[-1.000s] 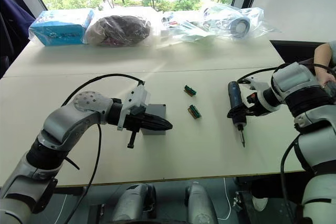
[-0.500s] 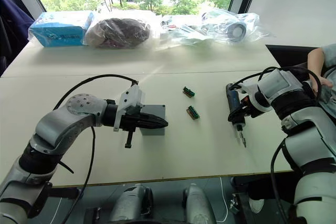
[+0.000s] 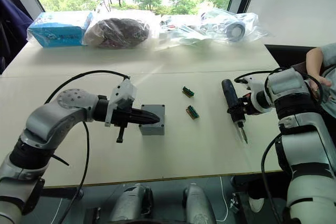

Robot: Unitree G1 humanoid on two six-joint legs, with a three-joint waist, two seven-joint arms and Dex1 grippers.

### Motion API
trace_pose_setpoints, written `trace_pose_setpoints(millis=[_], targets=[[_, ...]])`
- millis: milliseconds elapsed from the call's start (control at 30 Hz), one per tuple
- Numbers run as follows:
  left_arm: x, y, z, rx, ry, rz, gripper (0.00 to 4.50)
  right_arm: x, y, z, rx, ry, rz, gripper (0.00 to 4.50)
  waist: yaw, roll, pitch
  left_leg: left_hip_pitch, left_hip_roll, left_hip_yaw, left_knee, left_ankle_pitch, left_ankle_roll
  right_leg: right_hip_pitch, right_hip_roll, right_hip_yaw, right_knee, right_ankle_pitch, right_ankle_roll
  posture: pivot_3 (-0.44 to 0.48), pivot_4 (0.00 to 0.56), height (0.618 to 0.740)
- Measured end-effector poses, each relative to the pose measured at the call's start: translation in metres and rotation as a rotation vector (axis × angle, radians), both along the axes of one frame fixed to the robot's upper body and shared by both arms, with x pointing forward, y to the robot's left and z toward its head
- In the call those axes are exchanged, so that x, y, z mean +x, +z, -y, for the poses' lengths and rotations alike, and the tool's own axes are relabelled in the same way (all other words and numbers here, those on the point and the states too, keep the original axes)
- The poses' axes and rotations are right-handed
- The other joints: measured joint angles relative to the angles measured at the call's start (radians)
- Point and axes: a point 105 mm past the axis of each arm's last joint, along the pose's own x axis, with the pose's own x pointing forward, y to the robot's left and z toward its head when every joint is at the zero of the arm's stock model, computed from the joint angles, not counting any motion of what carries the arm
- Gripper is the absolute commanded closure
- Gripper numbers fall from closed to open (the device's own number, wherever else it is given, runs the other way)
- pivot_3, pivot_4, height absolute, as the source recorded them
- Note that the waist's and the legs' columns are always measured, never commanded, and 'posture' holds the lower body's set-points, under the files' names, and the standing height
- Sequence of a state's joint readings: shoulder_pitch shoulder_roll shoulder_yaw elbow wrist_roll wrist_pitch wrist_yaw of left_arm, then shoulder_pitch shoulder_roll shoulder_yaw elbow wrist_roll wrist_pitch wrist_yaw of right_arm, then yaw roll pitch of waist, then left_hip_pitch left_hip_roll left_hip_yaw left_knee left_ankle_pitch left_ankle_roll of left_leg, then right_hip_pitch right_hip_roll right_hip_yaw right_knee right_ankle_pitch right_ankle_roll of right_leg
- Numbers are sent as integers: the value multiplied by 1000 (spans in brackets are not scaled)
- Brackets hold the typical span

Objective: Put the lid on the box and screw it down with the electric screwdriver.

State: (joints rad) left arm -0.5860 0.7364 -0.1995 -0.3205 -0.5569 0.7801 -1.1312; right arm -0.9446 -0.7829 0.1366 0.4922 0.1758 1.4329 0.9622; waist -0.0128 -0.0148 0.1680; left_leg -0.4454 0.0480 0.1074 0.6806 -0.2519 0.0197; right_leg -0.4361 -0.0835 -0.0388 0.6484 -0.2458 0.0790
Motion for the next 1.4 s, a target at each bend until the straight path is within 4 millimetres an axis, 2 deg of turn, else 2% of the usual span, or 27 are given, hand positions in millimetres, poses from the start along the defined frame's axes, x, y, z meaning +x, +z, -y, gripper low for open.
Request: trace_pose_setpoints(millis=[133,267,400,500,633,933,1067,1200,1400], targets=[[4,3,-8,-2,10,-21,4500,0,59,-42,144,138,332,2674,3,6,3,-3,-1,0,-2,1,-1,-5,4,0,2,0,2,0,150,740],[12,-2,-21,25,65,-45,4500,-31,122,-88,344,324,772,2674,4,5,3,-2,0,-2,-4,1,-2,-4,6,-1,2,-1,3,0,150,740],[16,-6,-26,33,91,-61,4500,-44,151,-109,481,273,1033,2674,3,5,3,-1,-1,-2,-3,2,-3,-1,4,-1,2,-1,3,0,150,740],[17,-6,-28,45,94,-57,4500,-50,146,-120,541,255,1083,2674,4,5,3,0,-1,-1,-2,2,-3,1,2,-1,0,-1,3,0,150,740],[21,-7,-27,72,96,-28,4500,-52,120,-142,567,255,1067,2674,0,5,3,0,-3,-1,-2,2,-2,1,2,-1,0,-1,3,0,150,740],[29,-23,-11,101,86,6,4500,-57,87,-178,506,304,1105,2674,0,5,4,1,-3,-2,-2,2,-2,1,3,-1,1,-1,3,0,150,740],[29,-28,-8,116,79,6,4500,-61,78,-184,471,332,1111,2674,0,5,4,1,-3,-2,-2,2,-2,1,3,-1,1,-1,3,0,150,740],[29,-30,-9,125,72,17,4500,-59,81,-185,440,315,1160,2674,0,5,4,1,-2,-2,-2,2,-2,1,3,-1,1,-1,3,0,150,740],[29,-31,-9,130,72,21,4500,-48,73,-185,406,256,1172,2674,1,5,4,1,-2,-2,-2,2,-2,2,3,-1,1,-1,3,0,150,740]])
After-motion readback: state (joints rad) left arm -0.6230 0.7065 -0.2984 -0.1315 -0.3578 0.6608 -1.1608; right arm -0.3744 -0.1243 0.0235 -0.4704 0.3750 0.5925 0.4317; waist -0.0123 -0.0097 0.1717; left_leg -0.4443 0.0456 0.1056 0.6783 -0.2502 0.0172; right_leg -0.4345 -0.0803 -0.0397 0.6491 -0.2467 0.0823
